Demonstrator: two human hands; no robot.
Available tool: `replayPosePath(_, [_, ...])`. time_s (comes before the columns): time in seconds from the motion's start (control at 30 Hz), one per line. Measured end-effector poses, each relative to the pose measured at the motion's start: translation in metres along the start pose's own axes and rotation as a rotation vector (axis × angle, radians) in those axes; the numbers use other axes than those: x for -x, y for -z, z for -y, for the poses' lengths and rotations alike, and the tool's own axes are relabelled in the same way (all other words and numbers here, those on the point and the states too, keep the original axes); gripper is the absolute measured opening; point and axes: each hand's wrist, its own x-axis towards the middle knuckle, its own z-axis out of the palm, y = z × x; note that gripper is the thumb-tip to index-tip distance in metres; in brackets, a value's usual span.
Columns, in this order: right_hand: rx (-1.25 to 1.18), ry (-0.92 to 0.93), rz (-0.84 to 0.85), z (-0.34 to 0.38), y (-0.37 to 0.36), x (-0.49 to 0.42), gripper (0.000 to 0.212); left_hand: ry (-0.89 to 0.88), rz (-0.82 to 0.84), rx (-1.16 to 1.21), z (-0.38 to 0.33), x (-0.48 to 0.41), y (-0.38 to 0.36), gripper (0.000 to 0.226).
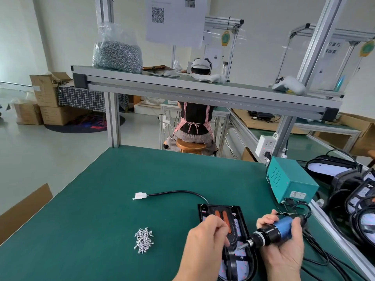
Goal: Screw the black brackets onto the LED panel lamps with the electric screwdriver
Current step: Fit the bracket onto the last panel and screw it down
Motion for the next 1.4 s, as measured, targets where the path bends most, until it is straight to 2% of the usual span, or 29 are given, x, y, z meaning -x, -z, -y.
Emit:
replayPosePath(0.17, [0.024,0.002,0.017,-0.003,0.004,-0.002,0.036,-0.012,-0.029,-0.034,-0.004,0.001,-0.006,0.018])
replayPosePath(0.27, [0.051,-0.015,0.03,-0.005,0.002,-0.002,0.038,0.054,0.017,0.05,-0.008,0.001,-0.008,0.015])
replayPosePath(0.47, [0.112,0.026,0.067,-0.011,0.004,-0.004,0.028,0.132,0.084,0.138,-0.014,0.001,-0.015,0.027])
replayPosePath(0.7, [0.135,0.028,0.07,-0.011,0.003,-0.003,0.027,0.114,0.006,0.102,-0.013,0.002,-0.024,0.027])
replayPosePath(0.83, [0.132,0.017,0.067,-0.011,0.001,-0.002,0.027,0.088,-0.032,0.061,-0.011,0.001,-0.027,0.016])
replayPosePath(0.97, [0.11,0.01,0.064,-0.008,0.002,-0.002,0.028,0.079,-0.06,0.034,-0.007,0.0,-0.028,0.023])
replayPosePath(1.07, [0.099,0.004,0.061,-0.007,0.001,-0.003,0.033,0.075,-0.078,0.041,-0.005,0.0,-0.028,0.014])
replayPosePath(1.23, [0.058,0.002,0.039,-0.009,0.002,-0.004,0.032,0.092,-0.116,0.081,0.0,-0.001,-0.028,0.012])
replayPosePath(1.4, [0.044,0.022,0.026,-0.011,0.002,-0.004,0.031,0.093,-0.106,0.049,0.003,0.001,-0.03,0.014])
